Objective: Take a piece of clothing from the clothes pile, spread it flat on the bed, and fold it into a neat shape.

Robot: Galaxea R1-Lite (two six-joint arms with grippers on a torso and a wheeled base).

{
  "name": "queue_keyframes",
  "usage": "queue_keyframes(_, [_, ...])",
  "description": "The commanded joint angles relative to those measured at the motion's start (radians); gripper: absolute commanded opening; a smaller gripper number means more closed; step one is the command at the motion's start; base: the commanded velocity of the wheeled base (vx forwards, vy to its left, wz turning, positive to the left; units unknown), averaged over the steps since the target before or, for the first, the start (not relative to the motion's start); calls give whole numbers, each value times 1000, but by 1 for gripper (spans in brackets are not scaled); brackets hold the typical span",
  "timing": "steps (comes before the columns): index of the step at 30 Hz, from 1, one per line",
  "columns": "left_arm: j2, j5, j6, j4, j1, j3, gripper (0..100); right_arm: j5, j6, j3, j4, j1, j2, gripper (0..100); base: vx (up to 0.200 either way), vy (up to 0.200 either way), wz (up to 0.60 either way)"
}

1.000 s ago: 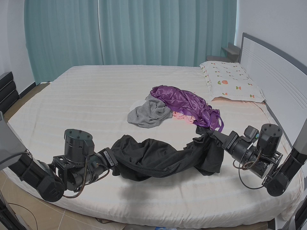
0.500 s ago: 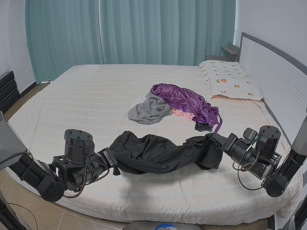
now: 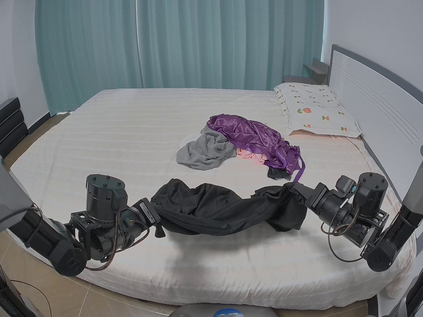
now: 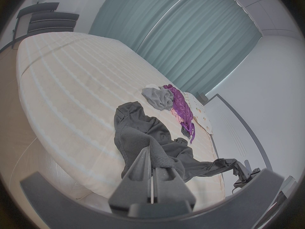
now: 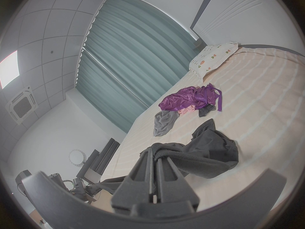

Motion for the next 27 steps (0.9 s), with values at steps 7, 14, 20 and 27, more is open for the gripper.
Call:
queue_keyframes(7, [-26, 1, 0, 1, 0, 3, 0, -6, -3, -2, -25, -32, 2, 0, 0, 200, 0])
queue_keyframes(14, [-31, 1, 2, 1, -2, 8, 0, -7, -2, -6, -35, -32, 2, 0, 0, 200, 0])
queue_keyframes(20, [-46, 1, 2, 1, -3, 9, 0, -7, 0, -12, -35, -43, 0, 0, 0, 200, 0])
queue_keyframes(27, [-52, 1, 2, 1, -5, 12, 0, -6, 0, -16, -37, -53, 3, 0, 0, 200, 0])
